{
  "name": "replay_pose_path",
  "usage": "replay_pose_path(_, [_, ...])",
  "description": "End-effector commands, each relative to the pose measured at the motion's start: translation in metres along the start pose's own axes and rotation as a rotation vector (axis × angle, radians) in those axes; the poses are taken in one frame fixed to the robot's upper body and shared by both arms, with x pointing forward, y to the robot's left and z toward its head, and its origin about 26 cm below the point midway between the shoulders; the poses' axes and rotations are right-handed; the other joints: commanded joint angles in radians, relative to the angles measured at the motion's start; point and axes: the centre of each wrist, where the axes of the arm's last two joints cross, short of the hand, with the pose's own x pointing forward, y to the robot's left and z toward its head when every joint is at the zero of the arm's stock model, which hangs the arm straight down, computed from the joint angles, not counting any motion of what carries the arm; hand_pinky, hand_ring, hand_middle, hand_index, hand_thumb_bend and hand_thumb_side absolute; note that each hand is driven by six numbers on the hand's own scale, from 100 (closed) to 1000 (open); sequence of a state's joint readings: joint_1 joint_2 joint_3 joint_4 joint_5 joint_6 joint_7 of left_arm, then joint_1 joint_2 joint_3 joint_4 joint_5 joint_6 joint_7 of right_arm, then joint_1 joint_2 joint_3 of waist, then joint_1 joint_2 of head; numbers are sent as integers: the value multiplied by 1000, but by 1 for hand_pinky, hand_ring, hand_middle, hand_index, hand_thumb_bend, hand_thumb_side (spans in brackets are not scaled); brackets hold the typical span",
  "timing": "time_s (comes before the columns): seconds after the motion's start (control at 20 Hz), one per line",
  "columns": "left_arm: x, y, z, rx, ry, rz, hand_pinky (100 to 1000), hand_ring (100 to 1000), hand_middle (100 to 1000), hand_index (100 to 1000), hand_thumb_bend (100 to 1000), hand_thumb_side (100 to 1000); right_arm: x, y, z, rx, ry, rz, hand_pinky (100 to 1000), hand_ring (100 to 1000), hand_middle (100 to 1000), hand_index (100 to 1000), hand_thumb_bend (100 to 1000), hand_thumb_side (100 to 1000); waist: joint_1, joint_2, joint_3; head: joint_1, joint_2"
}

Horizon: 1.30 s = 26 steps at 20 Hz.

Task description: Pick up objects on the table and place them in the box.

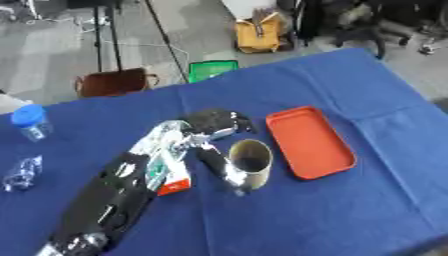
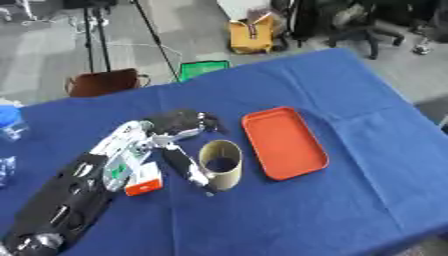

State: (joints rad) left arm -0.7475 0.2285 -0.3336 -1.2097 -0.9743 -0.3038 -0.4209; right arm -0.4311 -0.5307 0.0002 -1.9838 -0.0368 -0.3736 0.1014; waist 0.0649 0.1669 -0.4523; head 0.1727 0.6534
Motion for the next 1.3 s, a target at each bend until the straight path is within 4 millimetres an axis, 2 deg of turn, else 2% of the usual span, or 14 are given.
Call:
replay_pose_path(0.05, [2,4,-4,2,-11,-36,752,743,770,887,1000,650,5,-4,-6,5,-31,11,608,724,738,841,488,501,-12,-18,-4,2,1])
replay_pose_path(0.2, [2,-3,-5,-24,-9,-41,735,721,753,886,1000,630,5,-4,-6,5,-30,10,608,724,738,841,488,501,-15,-16,-9,3,3])
replay_pose_path(0.35, [1,-8,-6,-34,-3,-45,665,673,727,881,1000,594,5,-4,-6,4,-31,10,608,724,738,841,488,501,-16,-16,-11,2,2])
replay_pose_path(0.45, [0,-10,-7,-36,5,-48,574,624,695,873,998,564,5,-4,-6,4,-31,9,608,724,738,841,488,501,-17,-14,-12,1,1])
replay_pose_path(0.5, [0,-11,-7,-35,10,-47,566,620,692,872,988,561,5,-4,-6,4,-31,10,608,724,738,841,488,501,-17,-14,-12,1,1])
replay_pose_path(0.55, [-1,-12,-7,-32,13,-47,493,580,657,861,905,523,5,-4,-6,4,-31,10,608,724,738,841,488,502,-18,-14,-12,1,1])
replay_pose_path(0.6, [-1,-12,-7,-26,18,-46,493,580,657,861,905,523,5,-4,-6,4,-32,10,608,724,738,841,488,502,-18,-13,-13,1,1])
replay_pose_path(0.65, [-1,-13,-7,-17,23,-44,367,498,574,831,748,454,5,-4,-5,4,-32,10,609,724,738,841,489,503,-19,-13,-14,1,2])
replay_pose_path(0.75, [-3,-9,-5,57,43,-6,309,464,541,820,666,418,5,-4,-5,3,-31,10,609,724,738,841,494,504,-20,-13,-15,0,2])
replay_pose_path(0.9, [-3,4,-4,139,62,23,273,445,529,817,571,384,5,-4,-5,4,-32,9,609,724,738,841,498,506,-22,-13,-18,1,4])
replay_pose_path(1.15, [-3,32,-5,220,64,49,264,440,523,813,569,375,5,-3,-6,8,-36,3,609,724,738,841,499,506,-26,-16,-32,6,9])
replay_pose_path(1.3, [-1,44,-13,237,58,69,268,442,524,812,580,378,6,0,-8,14,-48,-11,609,724,738,841,499,507,-28,-18,-56,17,15])
